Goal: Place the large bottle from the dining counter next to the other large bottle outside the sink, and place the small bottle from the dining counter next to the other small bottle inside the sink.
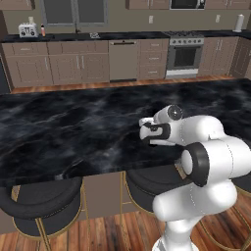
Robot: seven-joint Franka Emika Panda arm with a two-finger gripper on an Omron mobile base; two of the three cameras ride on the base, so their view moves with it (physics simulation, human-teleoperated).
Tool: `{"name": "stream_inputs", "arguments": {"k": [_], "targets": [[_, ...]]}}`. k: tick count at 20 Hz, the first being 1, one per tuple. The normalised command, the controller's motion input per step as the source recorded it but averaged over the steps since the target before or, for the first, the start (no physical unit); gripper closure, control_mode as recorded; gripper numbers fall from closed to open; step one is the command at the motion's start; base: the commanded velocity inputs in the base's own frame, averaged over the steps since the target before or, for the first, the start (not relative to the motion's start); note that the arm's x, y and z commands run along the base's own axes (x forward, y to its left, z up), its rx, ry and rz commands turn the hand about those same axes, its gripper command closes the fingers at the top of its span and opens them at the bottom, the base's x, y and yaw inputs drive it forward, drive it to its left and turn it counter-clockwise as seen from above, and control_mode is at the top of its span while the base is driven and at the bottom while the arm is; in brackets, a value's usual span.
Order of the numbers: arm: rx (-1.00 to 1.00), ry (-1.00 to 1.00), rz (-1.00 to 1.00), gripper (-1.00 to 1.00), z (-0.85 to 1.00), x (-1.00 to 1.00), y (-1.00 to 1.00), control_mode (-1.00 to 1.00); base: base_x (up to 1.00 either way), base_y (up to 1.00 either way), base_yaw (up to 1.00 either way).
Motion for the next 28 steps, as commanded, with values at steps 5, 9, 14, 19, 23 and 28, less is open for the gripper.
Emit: {"name": "stream_inputs", "arguments": {"k": [5,9,14,19,23,28], "targets": [[0.0,0.0,0.0,1.0,0.0,0.0,0.0,1.0,-0.43,0.0,0.01],[0.0,0.0,0.0,1.0,0.0,0.0,0.0,1.0,-0.32,0.0,0.03],[0.0,0.0,0.0,1.0,0.0,0.0,0.0,1.0,0.0,0.3,0.0],[0.0,0.0,0.0,1.0,0.0,0.0,0.0,1.0,0.0,0.74,0.0],[0.0,0.0,0.0,1.0,0.0,0.0,0.0,1.0,0.0,0.89,0.0],[0.0,0.0,0.0,1.0,0.0,0.0,0.0,1.0,0.0,0.9,0.0]]}}
